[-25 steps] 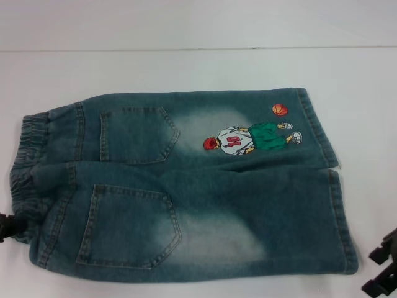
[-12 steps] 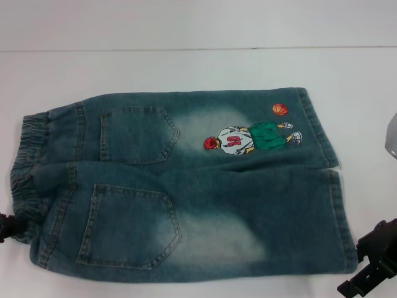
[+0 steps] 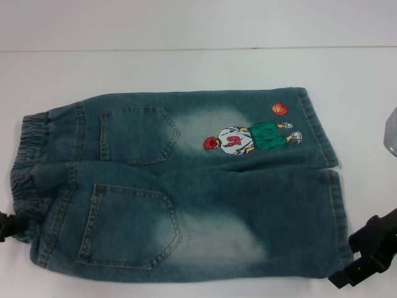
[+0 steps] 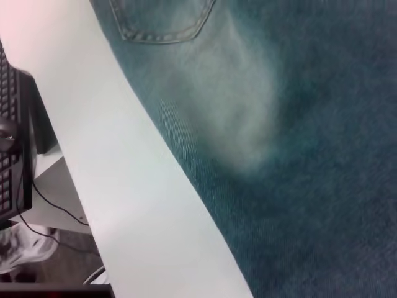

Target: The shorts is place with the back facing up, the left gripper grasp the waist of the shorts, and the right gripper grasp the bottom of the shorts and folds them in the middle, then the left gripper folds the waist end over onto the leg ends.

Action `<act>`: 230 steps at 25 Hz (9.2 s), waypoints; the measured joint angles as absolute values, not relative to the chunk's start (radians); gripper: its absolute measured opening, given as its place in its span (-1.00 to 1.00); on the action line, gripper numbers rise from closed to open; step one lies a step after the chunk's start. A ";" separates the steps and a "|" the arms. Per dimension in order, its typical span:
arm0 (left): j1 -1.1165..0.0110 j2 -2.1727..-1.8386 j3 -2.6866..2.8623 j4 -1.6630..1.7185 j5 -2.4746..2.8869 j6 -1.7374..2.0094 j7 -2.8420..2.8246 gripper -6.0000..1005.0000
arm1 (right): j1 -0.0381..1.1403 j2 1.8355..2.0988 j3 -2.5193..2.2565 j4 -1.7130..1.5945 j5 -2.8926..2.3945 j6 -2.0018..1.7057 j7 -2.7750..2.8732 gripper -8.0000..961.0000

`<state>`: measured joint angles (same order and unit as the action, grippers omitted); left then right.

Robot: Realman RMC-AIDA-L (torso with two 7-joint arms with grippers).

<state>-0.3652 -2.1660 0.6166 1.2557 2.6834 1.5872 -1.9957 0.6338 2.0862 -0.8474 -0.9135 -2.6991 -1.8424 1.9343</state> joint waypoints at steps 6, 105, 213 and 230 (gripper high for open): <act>-0.368 -2.166 0.617 1.246 2.683 1.580 -1.996 -0.85 | 0.633 2.085 -0.857 -0.885 -2.704 -1.809 1.931 0.18; -0.517 -2.161 0.852 1.110 2.510 0.916 -2.185 -0.84 | 0.734 2.085 -0.855 -0.775 -2.484 -0.776 1.968 -0.96; -0.412 -2.140 0.697 0.773 2.151 0.938 -1.348 -0.32 | 0.422 2.085 -0.753 -0.594 -1.750 -1.447 1.128 0.96; -0.415 -2.150 0.702 0.827 2.144 0.955 -1.394 -0.71 | 0.432 2.092 -0.750 -0.573 -1.706 -1.381 1.114 0.96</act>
<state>-0.4149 -2.1496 0.7017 0.8268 2.1439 0.9554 -1.3940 0.4320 2.0923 -0.7505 -0.5728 -1.7060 -1.3811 1.1138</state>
